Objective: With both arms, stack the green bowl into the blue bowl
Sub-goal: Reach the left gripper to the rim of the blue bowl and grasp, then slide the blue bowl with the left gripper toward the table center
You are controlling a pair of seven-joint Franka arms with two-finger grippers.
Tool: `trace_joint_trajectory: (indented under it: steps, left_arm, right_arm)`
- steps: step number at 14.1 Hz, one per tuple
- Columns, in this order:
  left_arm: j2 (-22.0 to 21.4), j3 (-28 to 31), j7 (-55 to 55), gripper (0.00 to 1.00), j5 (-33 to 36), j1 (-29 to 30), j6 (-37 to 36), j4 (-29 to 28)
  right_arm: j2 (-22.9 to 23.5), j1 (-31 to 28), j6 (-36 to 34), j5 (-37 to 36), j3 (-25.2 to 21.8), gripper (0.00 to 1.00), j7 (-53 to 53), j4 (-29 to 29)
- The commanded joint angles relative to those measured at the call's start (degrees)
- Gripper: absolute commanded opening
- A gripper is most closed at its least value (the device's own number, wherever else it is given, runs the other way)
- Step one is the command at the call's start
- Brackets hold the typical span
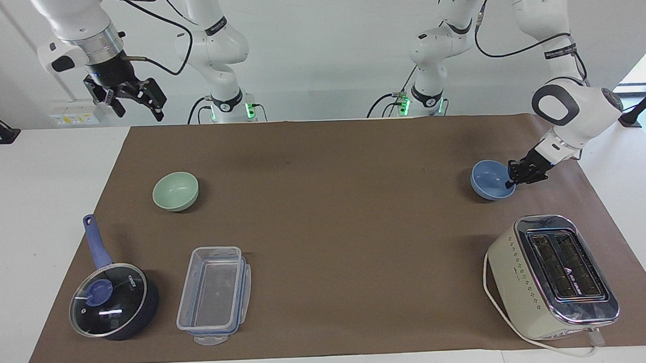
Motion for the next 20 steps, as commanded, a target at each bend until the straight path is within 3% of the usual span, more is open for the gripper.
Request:
trace_joint_trajectory:
  steps: [1,7,11,20]
  left_arm:
    - [-0.30,0.62,0.27,0.00,-0.82,-0.90,1.10,-0.07]
    - [-6.26,0.54,-0.61,0.00,-0.73,-5.02,0.40,-0.51]
    - [-8.74,0.54,-7.35,0.00,-0.38,-11.60,0.48,-1.83]
    - [-7.60,0.45,-43.29,0.00,8.05,-34.36,8.90,-1.39]
  right_arm:
    - [-1.57,-0.50,-0.43,1.01,-0.05,1.00,0.45,-1.56]
    - [-1.65,-0.50,-0.43,1.01,-0.05,1.00,0.45,-1.56]
    - [-1.65,-0.50,-0.34,1.01,-0.05,1.00,0.36,-1.56]
    - [-1.65,-0.41,-0.34,0.92,-0.05,1.00,0.19,-1.56]
